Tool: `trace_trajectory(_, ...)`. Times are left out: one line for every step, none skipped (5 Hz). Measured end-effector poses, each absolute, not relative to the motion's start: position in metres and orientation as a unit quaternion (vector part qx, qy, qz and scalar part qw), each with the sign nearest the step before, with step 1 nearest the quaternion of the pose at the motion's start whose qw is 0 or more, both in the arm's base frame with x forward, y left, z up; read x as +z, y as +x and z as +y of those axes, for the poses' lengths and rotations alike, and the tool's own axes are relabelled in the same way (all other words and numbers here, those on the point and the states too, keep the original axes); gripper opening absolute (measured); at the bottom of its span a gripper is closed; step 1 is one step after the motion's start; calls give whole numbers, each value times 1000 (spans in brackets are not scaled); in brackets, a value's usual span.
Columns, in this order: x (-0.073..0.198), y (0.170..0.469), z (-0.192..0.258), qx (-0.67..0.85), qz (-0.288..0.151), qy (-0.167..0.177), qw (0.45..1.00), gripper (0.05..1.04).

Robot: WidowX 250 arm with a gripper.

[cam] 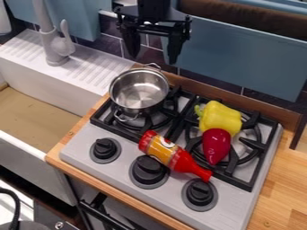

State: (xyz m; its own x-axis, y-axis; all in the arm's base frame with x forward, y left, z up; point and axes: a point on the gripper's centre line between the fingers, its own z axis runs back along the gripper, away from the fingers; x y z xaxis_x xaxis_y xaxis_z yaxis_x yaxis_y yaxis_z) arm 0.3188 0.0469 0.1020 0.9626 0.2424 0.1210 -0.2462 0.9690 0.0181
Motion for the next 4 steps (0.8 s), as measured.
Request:
trace_trajectory(90, 315, 46, 126, -40, 16, 991, 1000)
trace_trajectory(82, 308, 44, 164, -30, 10, 986, 1000)
trace_trajectory(80, 311, 35, 171, -38, 0, 985, 1000)
trace_trajectory(76, 312, 25, 166, -43, -11, 985, 1000)
